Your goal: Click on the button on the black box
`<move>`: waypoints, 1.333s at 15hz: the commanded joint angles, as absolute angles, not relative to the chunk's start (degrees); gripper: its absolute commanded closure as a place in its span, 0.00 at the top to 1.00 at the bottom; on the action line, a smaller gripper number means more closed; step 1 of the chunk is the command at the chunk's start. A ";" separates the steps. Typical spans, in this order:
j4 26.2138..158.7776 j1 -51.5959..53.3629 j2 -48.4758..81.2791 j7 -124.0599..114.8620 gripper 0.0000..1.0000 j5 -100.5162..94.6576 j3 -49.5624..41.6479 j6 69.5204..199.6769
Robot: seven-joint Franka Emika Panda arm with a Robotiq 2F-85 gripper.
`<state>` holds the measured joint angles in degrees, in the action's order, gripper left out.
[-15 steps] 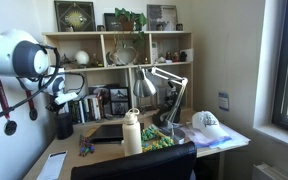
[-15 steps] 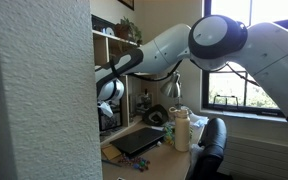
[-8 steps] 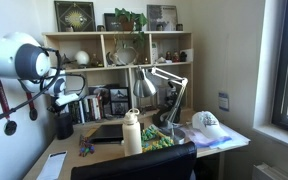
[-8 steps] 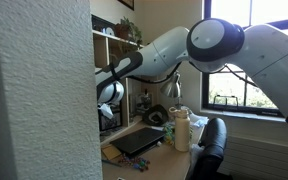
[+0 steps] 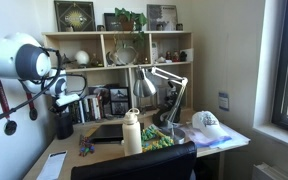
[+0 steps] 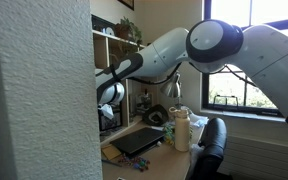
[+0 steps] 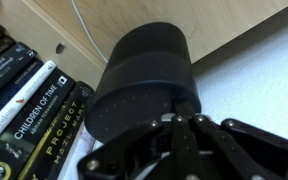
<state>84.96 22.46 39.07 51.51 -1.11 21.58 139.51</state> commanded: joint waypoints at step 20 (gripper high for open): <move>81.38 24.34 42.36 46.70 0.00 -4.70 20.25 135.24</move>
